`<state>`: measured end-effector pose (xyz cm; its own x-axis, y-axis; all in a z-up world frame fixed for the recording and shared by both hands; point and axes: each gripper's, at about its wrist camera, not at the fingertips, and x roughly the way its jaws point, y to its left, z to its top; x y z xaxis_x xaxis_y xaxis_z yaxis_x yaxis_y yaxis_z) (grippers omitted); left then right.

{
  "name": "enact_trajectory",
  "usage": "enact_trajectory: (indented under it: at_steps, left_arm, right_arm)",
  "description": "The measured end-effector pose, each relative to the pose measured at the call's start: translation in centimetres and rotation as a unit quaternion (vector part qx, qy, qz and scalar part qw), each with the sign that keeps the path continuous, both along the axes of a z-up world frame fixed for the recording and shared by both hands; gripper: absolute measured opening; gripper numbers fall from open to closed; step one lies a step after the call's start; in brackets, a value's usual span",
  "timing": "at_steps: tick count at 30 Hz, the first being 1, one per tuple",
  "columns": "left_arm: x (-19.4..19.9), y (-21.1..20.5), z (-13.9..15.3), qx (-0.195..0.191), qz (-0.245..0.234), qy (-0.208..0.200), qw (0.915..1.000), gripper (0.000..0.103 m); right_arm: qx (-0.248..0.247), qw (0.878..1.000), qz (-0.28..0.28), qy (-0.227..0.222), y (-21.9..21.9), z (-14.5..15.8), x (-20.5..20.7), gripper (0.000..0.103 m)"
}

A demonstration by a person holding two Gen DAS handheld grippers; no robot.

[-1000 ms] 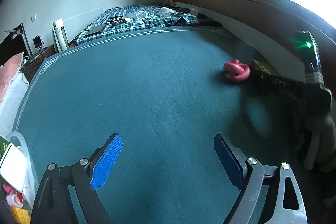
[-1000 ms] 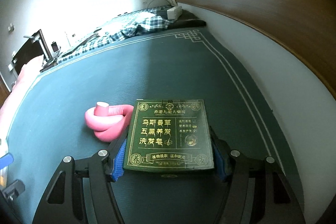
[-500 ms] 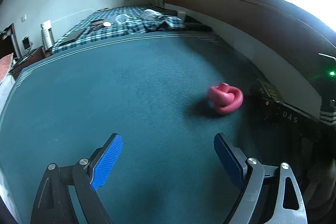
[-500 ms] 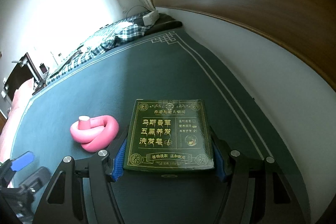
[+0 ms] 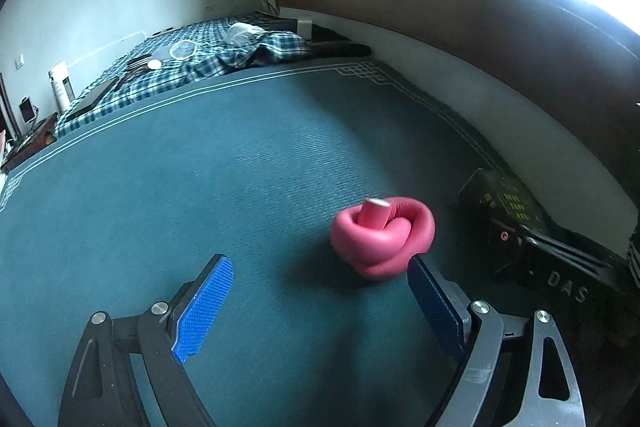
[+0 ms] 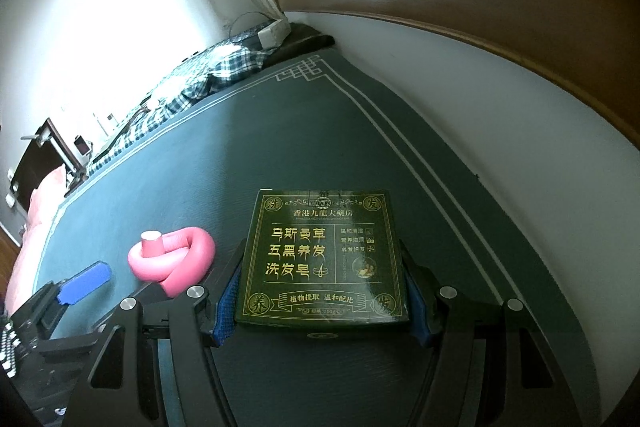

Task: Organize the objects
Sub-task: 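Grasp the pink coiled foam roller with the left tool while the right tool holds the box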

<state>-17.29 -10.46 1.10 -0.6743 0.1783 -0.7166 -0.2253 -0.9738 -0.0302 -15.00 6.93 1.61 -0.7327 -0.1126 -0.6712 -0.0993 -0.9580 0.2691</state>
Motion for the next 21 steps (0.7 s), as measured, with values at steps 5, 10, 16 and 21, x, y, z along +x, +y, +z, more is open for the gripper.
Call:
enact_trajectory:
  at_steps: [5,10,16,21]
  left_arm:
    - [-1.1,1.0,-0.3,-0.008,-0.009,-0.002,0.9999,0.092]
    - [-1.7,2.0,-0.5,-0.018,-0.025,-0.005,0.9995,0.092]
    - [-1.4,2.5,-0.4,-0.019,-0.038,-0.002,0.9991,0.092]
    - [-1.5,3.0,-0.5,-0.028,-0.039,0.000,0.9989,0.092]
  right_arm:
    - [-0.008,1.000,-0.008,-0.001,0.3,-0.1,0.0,0.067]
    - [-0.007,1.000,-0.009,-0.001,0.3,0.0,0.1,0.067]
    - [-0.009,1.000,-0.010,0.000,0.2,0.0,0.1,0.067]
    - [-0.009,1.000,-0.010,0.000,0.3,0.0,0.0,0.067]
